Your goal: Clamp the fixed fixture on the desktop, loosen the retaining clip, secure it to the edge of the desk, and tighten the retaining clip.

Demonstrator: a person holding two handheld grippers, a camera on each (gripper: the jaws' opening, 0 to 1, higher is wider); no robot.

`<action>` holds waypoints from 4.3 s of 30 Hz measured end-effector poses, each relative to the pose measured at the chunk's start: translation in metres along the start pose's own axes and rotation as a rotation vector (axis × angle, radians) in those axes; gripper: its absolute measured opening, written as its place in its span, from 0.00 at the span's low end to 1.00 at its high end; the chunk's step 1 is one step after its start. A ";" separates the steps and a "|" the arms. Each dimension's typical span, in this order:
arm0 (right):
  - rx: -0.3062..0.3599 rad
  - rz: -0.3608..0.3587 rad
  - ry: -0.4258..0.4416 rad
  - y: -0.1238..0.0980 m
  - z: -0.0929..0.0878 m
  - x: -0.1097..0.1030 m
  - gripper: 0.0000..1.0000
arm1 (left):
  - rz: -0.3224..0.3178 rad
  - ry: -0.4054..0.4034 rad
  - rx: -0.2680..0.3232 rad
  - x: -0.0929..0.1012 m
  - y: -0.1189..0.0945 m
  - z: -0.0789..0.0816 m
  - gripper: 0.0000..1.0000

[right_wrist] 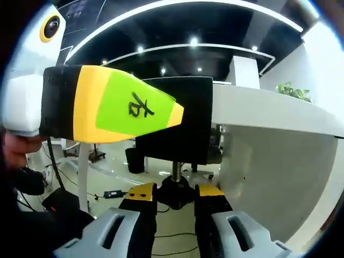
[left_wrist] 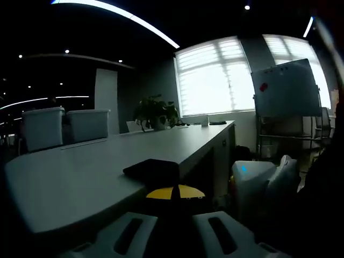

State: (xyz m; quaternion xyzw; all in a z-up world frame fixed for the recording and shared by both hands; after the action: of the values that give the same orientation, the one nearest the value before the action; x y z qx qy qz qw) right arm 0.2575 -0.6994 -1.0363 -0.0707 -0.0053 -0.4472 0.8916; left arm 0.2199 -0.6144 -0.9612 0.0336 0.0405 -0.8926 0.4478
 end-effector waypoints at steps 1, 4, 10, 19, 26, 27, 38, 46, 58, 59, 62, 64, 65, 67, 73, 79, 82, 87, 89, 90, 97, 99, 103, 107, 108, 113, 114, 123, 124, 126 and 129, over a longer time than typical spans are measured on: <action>-0.002 0.025 -0.018 0.000 0.000 0.002 0.24 | 0.000 0.000 0.000 0.000 0.000 0.000 0.01; 0.000 0.103 -0.085 0.000 0.000 0.010 0.24 | 0.000 -0.001 0.000 0.000 0.000 0.000 0.01; 0.006 0.304 -0.103 0.001 0.000 0.021 0.24 | 0.007 0.003 -0.003 0.001 0.000 0.001 0.01; 0.032 0.525 -0.155 0.007 0.002 0.033 0.24 | 0.016 0.012 -0.009 0.002 0.000 0.001 0.01; 0.038 0.641 -0.171 0.011 0.003 0.040 0.24 | 0.015 0.015 -0.011 0.002 0.001 0.002 0.01; 0.041 0.646 -0.175 0.012 0.003 0.040 0.25 | 0.017 0.019 -0.013 0.003 0.001 0.002 0.01; 0.062 0.699 -0.232 0.018 0.004 0.044 0.25 | 0.007 0.014 -0.013 0.000 0.002 0.000 0.01; 0.033 0.612 -0.217 0.013 0.004 0.040 0.25 | 0.009 0.000 -0.009 0.000 0.004 -0.001 0.01; 0.041 -0.025 -0.002 -0.020 -0.014 0.001 0.49 | 0.012 -0.041 0.029 -0.004 -0.001 0.002 0.01; 0.038 -0.052 0.002 -0.018 -0.016 -0.005 0.50 | 0.009 -0.040 0.030 -0.002 0.000 0.003 0.01; 0.035 -0.092 0.020 -0.013 -0.014 -0.011 0.50 | 0.004 -0.034 0.028 -0.002 -0.001 0.003 0.01; 0.033 -0.109 -0.007 -0.008 -0.011 -0.012 0.50 | 0.003 -0.038 0.026 -0.002 -0.001 0.003 0.01; 0.031 -0.111 -0.008 -0.005 -0.010 -0.011 0.50 | 0.003 -0.038 0.027 -0.002 -0.001 0.003 0.01; 0.026 -0.129 -0.006 0.000 -0.009 -0.009 0.50 | 0.004 -0.034 0.028 -0.002 -0.002 0.003 0.01; 0.026 -0.132 -0.019 0.006 -0.005 -0.013 0.50 | 0.005 -0.034 0.029 -0.002 -0.002 0.003 0.01; 0.027 -0.163 -0.027 0.006 -0.005 -0.012 0.32 | 0.009 -0.030 0.029 -0.002 -0.002 0.003 0.01; 0.017 -0.163 -0.021 0.006 -0.006 -0.010 0.26 | 0.010 -0.028 0.028 -0.002 -0.002 0.003 0.01; 0.012 -0.148 -0.039 0.004 -0.005 -0.008 0.24 | 0.012 -0.028 0.028 -0.003 -0.002 0.003 0.01; 0.000 -0.116 -0.069 0.003 -0.005 -0.007 0.24 | 0.014 -0.026 0.028 -0.002 -0.002 0.003 0.01; -0.005 -0.091 -0.087 0.003 -0.005 -0.006 0.24 | 0.015 -0.025 0.028 -0.002 -0.002 0.003 0.01; -0.016 0.164 -0.192 0.002 -0.004 0.010 0.22 | 0.017 -0.022 0.028 -0.002 -0.002 0.004 0.01; -0.012 0.226 -0.182 0.003 -0.003 0.014 0.22 | 0.019 -0.021 0.025 -0.002 -0.002 0.004 0.01; 0.023 0.401 -0.204 0.006 -0.003 0.022 0.22 | 0.025 -0.017 0.023 0.001 -0.002 0.004 0.01; 0.034 0.509 -0.238 0.014 -0.003 0.034 0.23 | 0.030 -0.010 0.018 0.003 -0.003 0.005 0.01; 0.040 0.535 -0.267 0.015 -0.002 0.035 0.23 | 0.030 -0.007 0.017 0.003 -0.003 0.005 0.01; 0.033 0.645 -0.277 0.016 0.000 0.038 0.23 | 0.027 -0.002 0.010 0.001 -0.003 0.005 0.01; 0.031 0.651 -0.275 0.016 0.001 0.038 0.23 | 0.027 0.003 0.009 0.001 -0.003 0.005 0.01; 0.001 0.659 -0.239 0.018 0.001 0.037 0.24 | 0.020 0.003 0.002 -0.004 -0.001 0.004 0.01; 0.000 0.650 -0.247 0.017 0.001 0.035 0.24 | 0.020 0.003 0.003 -0.004 0.000 0.003 0.01; -0.001 0.629 -0.256 0.016 0.000 0.033 0.24 | 0.019 0.000 0.003 -0.005 0.001 0.002 0.01; 0.014 0.583 -0.234 0.016 -0.003 0.032 0.25 | 0.018 -0.003 0.006 -0.007 0.002 0.001 0.01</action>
State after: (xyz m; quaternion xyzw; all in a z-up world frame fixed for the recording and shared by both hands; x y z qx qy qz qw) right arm 0.2893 -0.7164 -1.0391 -0.1143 -0.0906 -0.1617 0.9760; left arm 0.2252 -0.6102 -0.9591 0.0342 0.0370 -0.8887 0.4557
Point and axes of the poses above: the point that each gripper's makers call its tool centre point, and the gripper's own axes: y roughly forward along the fingers, x roughly to its right, z roughly out of its top, the point moved 9 cm from there along -y, roughly backward along the fingers, and after that the axes turned 8 degrees about z, right-handed, at the moved point
